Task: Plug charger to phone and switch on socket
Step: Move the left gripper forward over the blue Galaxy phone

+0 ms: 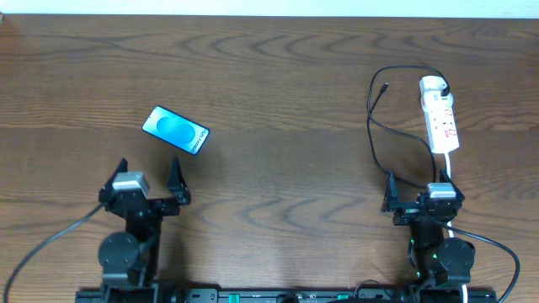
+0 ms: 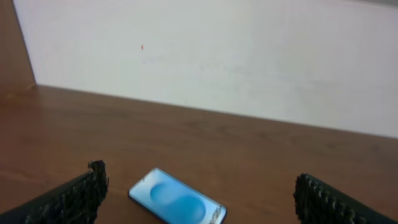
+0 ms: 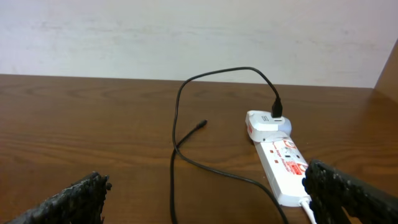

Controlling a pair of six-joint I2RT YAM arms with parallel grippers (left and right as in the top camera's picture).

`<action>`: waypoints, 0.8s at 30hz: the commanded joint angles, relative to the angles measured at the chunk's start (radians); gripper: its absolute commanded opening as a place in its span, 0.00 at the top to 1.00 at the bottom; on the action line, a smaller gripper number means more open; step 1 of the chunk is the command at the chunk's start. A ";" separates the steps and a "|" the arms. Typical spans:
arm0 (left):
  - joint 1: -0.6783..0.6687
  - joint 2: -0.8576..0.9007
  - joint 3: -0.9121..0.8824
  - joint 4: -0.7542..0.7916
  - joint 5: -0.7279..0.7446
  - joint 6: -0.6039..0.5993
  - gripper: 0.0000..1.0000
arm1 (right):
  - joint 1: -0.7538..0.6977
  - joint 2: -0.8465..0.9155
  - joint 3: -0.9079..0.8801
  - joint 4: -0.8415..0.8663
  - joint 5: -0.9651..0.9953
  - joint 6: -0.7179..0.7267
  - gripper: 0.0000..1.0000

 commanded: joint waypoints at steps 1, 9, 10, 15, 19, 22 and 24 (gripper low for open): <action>-0.002 0.155 0.134 -0.035 -0.016 -0.012 0.02 | -0.002 -0.005 -0.005 -0.002 0.005 0.009 0.01; -0.002 0.542 0.534 -0.362 -0.016 -0.138 0.02 | -0.002 -0.005 -0.005 -0.002 0.005 0.009 0.01; -0.002 0.604 0.619 -0.464 -0.016 -0.193 0.02 | -0.002 -0.005 -0.005 -0.002 0.005 0.009 0.01; -0.002 0.763 0.841 -0.697 0.141 -0.233 0.02 | -0.002 -0.005 -0.005 -0.002 0.005 0.009 0.01; -0.002 0.816 0.851 -0.719 0.303 -0.234 0.02 | -0.002 -0.005 -0.005 -0.002 0.005 0.009 0.01; -0.002 0.844 0.851 -0.721 0.352 -0.233 0.02 | -0.002 -0.005 -0.005 -0.002 0.005 0.009 0.01; -0.002 0.860 0.851 -0.712 0.351 -0.233 0.02 | -0.002 -0.005 -0.005 -0.002 0.005 0.009 0.01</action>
